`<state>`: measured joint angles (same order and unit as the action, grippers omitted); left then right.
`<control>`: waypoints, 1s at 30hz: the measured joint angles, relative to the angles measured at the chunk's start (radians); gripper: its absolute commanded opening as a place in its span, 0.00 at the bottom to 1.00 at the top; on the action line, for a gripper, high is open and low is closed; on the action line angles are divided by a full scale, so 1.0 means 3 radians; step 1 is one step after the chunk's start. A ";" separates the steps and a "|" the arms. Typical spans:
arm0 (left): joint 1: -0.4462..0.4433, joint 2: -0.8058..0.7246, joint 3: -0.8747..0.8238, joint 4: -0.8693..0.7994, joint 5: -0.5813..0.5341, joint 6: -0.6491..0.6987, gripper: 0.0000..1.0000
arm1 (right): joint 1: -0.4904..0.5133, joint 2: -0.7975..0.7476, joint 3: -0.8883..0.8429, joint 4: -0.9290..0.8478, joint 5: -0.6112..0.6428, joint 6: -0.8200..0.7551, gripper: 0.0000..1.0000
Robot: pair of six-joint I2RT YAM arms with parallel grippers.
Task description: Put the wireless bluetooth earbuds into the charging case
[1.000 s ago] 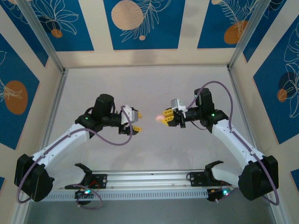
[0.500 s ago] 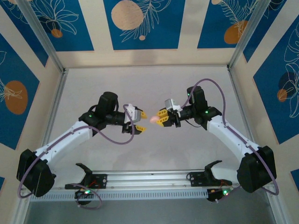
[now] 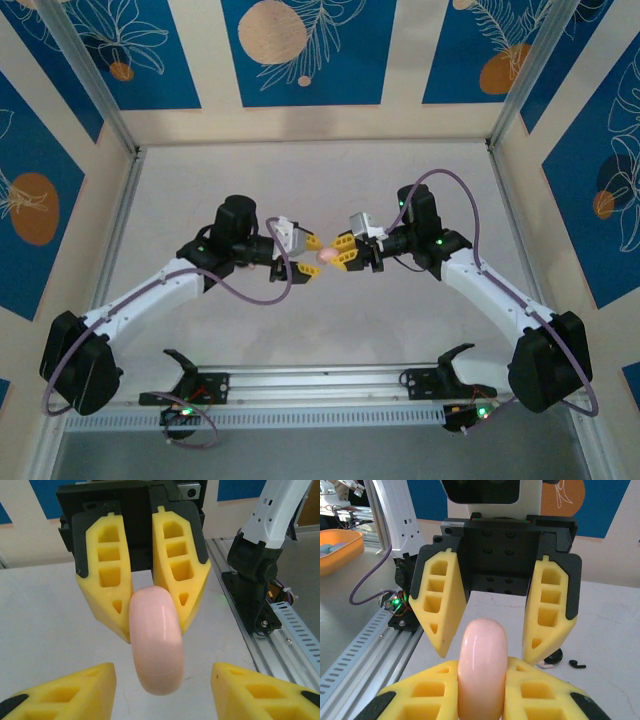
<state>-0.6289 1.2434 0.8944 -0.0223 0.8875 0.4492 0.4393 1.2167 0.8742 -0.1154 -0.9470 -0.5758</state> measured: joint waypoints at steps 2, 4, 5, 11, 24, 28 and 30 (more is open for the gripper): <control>-0.0009 0.0013 -0.0001 0.0024 0.0009 -0.0031 0.46 | 0.0000 0.0000 0.0000 0.0001 0.0000 0.0000 0.13; -0.0015 0.0014 -0.0003 0.0033 0.0010 -0.0051 0.43 | 0.0001 0.0000 0.0000 0.0001 -0.0001 0.0000 0.13; -0.0018 0.0014 -0.0004 0.0041 0.0010 -0.0065 0.42 | 0.0001 0.0000 0.0000 0.0003 0.0000 0.0000 0.13; -0.0028 0.0014 -0.0005 0.0052 0.0010 -0.0086 0.35 | 0.0029 0.0039 0.0000 0.0023 -0.0003 0.0000 0.13; -0.0052 0.0004 0.0022 -0.0127 -0.0144 0.0056 0.18 | 0.0045 0.0038 -0.0036 0.0074 0.0069 0.0042 0.41; -0.0083 0.0001 0.0144 -0.0587 -0.0398 0.0340 0.17 | 0.0033 -0.0084 -0.0065 0.0053 0.0284 0.0004 0.49; -0.0104 0.0001 0.0245 -0.0823 -0.0530 0.0486 0.17 | 0.0019 -0.0174 -0.0066 0.0018 0.0440 -0.0031 0.51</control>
<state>-0.6601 1.2438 0.9680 -0.2691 0.7284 0.5949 0.4450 1.1645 0.8543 -0.1101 -0.8150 -0.5850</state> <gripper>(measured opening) 0.188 0.496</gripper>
